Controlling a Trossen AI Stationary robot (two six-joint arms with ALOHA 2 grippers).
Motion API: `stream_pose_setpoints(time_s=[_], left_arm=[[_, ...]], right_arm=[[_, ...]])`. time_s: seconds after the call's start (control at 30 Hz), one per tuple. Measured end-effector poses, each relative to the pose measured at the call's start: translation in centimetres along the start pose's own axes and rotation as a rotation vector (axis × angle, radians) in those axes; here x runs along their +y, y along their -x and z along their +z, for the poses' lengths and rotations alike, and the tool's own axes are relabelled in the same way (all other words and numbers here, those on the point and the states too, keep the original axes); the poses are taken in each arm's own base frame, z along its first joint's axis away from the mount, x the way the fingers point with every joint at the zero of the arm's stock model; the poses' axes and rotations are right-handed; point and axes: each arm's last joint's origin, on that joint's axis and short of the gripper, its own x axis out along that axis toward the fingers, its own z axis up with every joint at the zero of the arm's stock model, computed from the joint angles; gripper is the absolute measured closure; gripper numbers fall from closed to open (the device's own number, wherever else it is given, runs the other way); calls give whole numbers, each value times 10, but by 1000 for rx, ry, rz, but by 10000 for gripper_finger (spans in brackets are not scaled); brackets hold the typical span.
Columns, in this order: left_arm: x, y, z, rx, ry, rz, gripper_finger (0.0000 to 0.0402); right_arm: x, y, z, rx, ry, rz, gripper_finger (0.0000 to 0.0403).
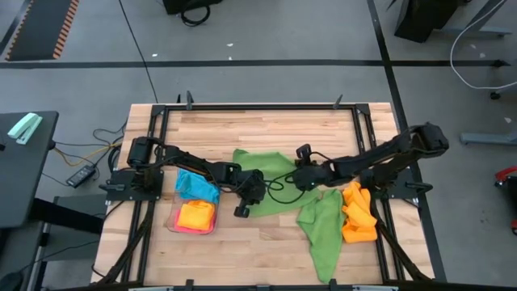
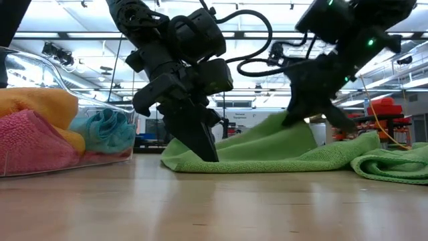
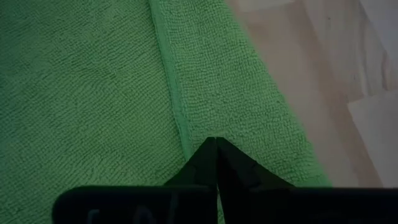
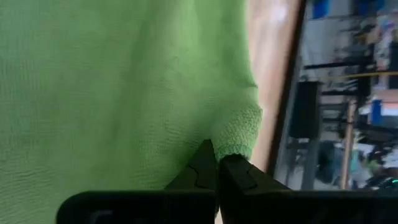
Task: Fold microfiber towels
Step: Fold the left green microfiber cloth
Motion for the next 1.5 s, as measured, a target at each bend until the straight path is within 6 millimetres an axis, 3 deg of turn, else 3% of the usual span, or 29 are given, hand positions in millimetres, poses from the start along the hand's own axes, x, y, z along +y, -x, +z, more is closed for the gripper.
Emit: stream_pose_setpoints(time_s=[0.33, 0.53, 0.73, 0.87, 1.13, 1.3, 1.5], left_arm=[[0, 0, 0, -1, 1, 0, 370], [0, 0, 0, 0, 2, 0, 387], [-3, -1, 0, 1, 3, -4, 390], [-5, -1, 1, 1, -2, -8, 369], [-6, 1, -1, 20, 23, -12, 327], [-7, 1, -2, 39, 70, -15, 303], [-8, 1, -1, 32, 72, -17, 278]], right_arm=[[-2, 18, 5, -73, 22, -11, 399], [-10, 0, -14, -5, -347, 174, 392], [-14, -8, -42, 228, -561, 319, 331], [-30, 3, -36, 301, -657, 454, 283], [-64, 29, -14, 327, -681, 497, 229], [-56, 39, 6, 131, -656, 676, 214], [-29, 31, 3, 105, -671, 736, 211]])
